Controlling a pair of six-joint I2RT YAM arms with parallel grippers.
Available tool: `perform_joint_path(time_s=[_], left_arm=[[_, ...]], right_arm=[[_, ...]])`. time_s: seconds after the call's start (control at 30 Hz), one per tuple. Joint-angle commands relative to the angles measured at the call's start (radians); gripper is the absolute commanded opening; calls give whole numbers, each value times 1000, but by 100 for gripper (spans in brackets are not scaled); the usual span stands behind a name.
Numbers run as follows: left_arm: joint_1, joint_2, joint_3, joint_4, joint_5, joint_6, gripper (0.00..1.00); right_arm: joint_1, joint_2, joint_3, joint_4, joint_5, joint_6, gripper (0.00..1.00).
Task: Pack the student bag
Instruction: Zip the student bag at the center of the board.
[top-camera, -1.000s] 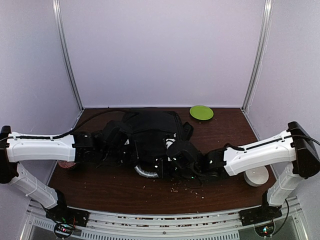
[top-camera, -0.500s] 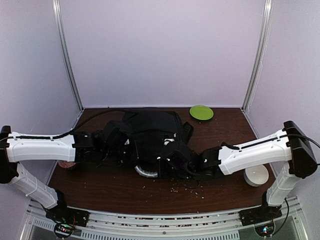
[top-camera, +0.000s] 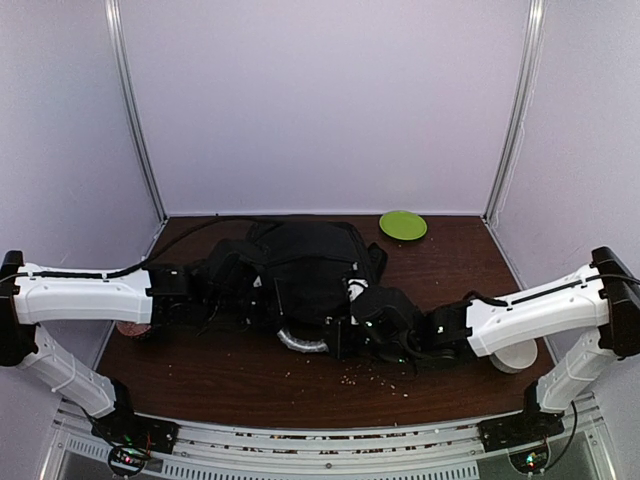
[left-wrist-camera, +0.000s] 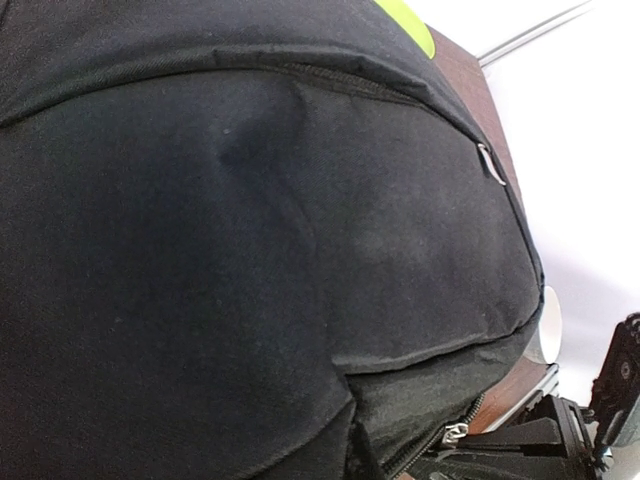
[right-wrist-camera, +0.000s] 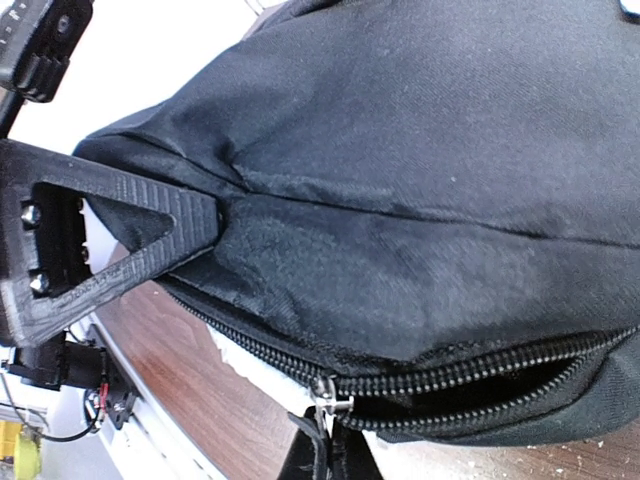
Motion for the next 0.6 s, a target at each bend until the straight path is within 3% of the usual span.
perform_joint_path(time_s=[0.0,0.37,0.57], left_arm=[[19,-19,14,34,-70,33,0],[19,12,-45,61,-41,10,0],[20,-5,-67,47,-63,14,0]], right_arm=[[-39,-68,-107,-14,42,40,0],[-135,-108,-293,197,-56,155,0],[-179,-138,-361,229,-40,197,0]])
